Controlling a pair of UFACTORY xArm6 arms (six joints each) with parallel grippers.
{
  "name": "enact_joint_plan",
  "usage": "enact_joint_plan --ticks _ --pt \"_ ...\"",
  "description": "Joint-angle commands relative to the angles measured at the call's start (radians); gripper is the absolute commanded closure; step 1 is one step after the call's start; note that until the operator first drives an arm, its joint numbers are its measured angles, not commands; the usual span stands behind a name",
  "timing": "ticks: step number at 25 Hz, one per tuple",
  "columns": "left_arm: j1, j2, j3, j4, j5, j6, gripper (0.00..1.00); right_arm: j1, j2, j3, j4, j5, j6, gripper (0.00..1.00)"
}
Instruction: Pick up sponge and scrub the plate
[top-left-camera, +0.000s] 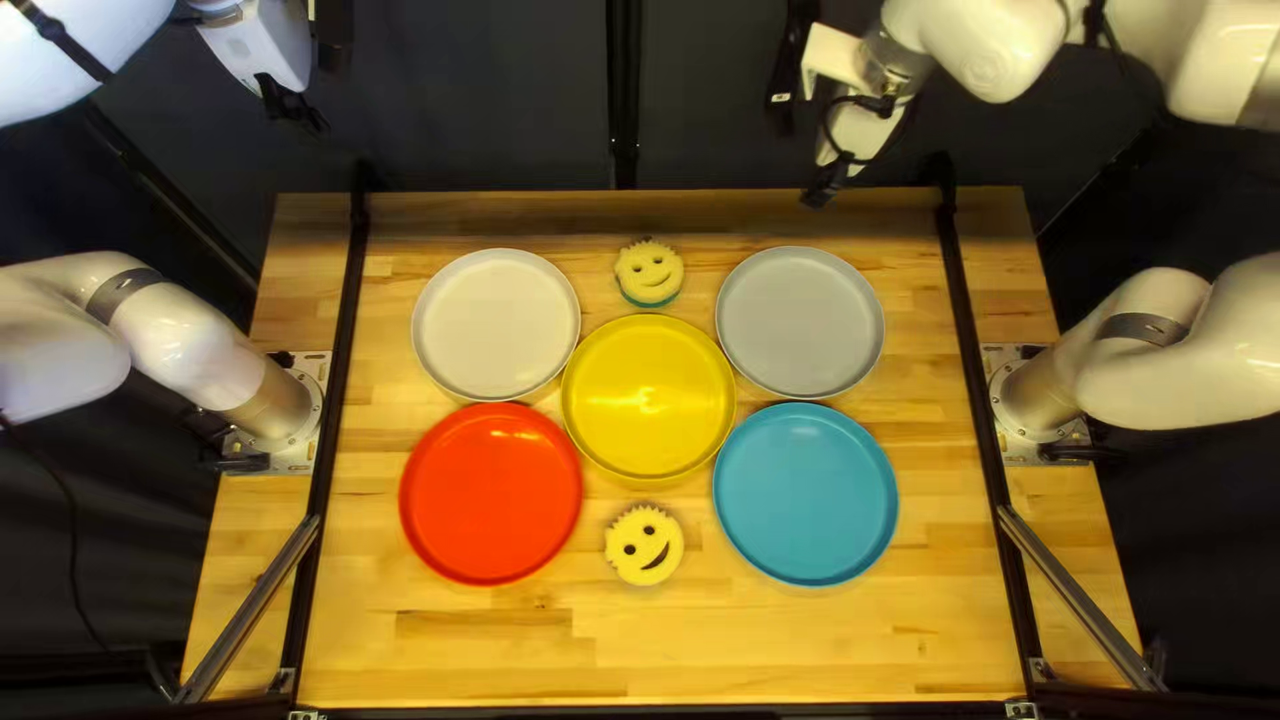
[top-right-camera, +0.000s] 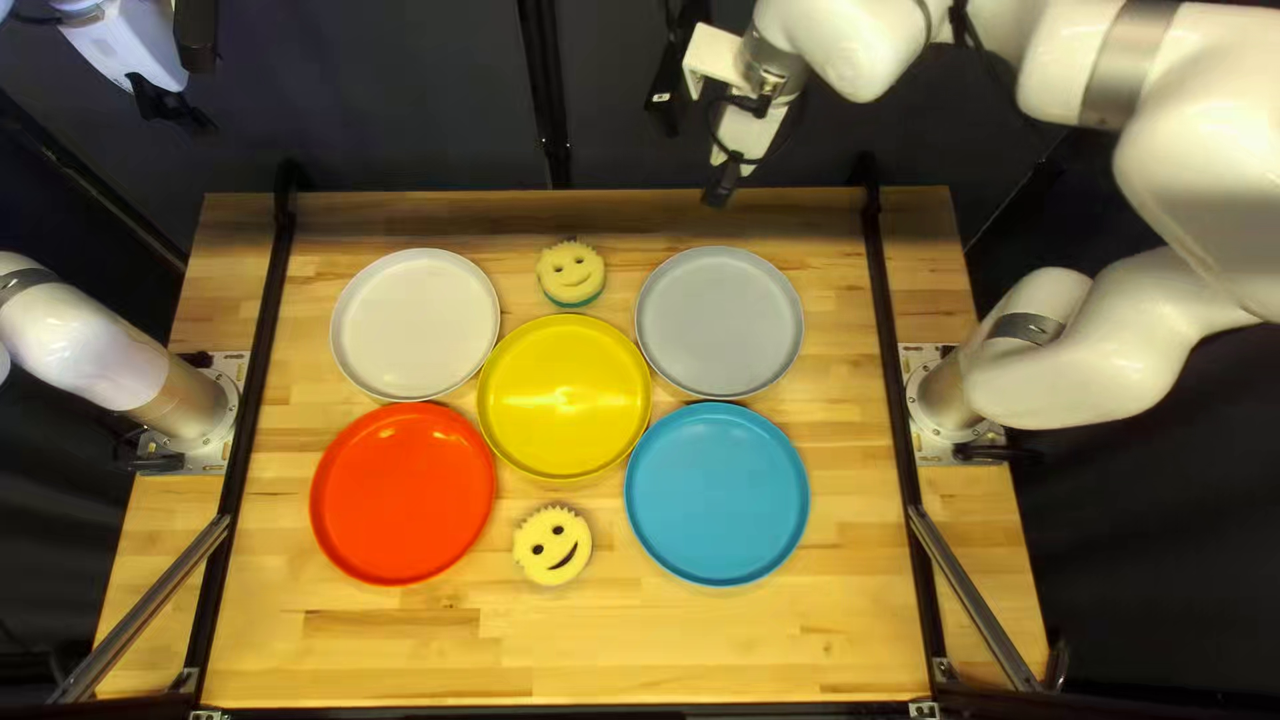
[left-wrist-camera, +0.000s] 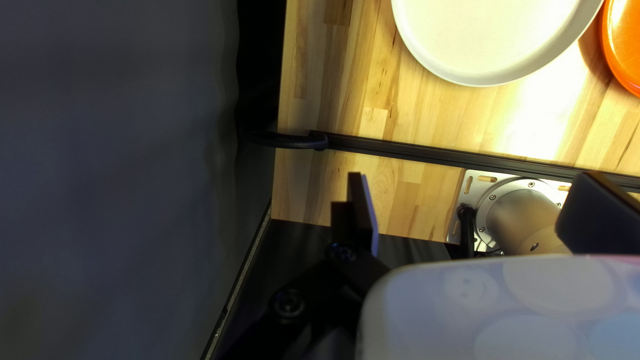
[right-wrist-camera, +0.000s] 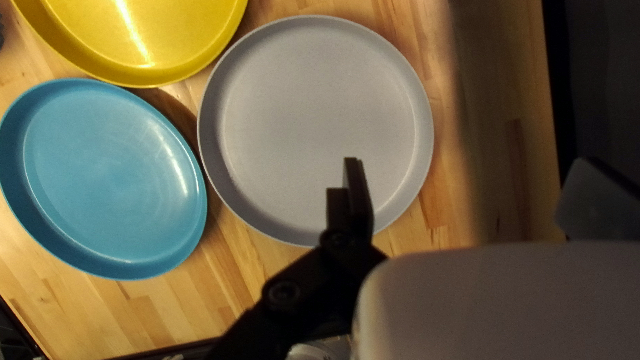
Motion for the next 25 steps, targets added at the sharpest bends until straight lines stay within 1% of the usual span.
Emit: enact_joint_plan --ticks 1,4,7,10,12,21,23,25 --pt "0.0 0.0 0.0 0.0 0.0 0.0 0.0 0.05 0.135 -0.015 0.045 -0.151 0.054 0.0" --pt "0.0 0.0 0.0 0.0 0.0 0.0 0.0 0.094 0.208 -0.029 0.064 -0.23 0.078 0.0" --pt "0.0 0.0 0.0 0.0 0.0 0.0 0.0 0.147 0.288 -0.056 0.061 -0.308 0.105 0.0" --pt "0.0 0.0 0.0 0.0 0.0 0.0 0.0 0.168 0.332 -0.085 0.055 -0.344 0.104 0.0" --pt "0.0 0.0 0.0 0.0 0.0 0.0 0.0 0.167 0.344 -0.093 0.058 -0.348 0.088 0.0" --pt "0.0 0.0 0.0 0.0 0.0 0.0 0.0 0.167 0.344 -0.093 0.058 -0.348 0.088 0.0" --pt "0.0 0.0 0.0 0.0 0.0 0.0 0.0 0.149 0.346 -0.086 0.079 -0.347 0.048 0.0" --pt "0.0 0.0 0.0 0.0 0.0 0.0 0.0 0.133 0.385 -0.104 0.112 -0.348 -0.004 0.0"
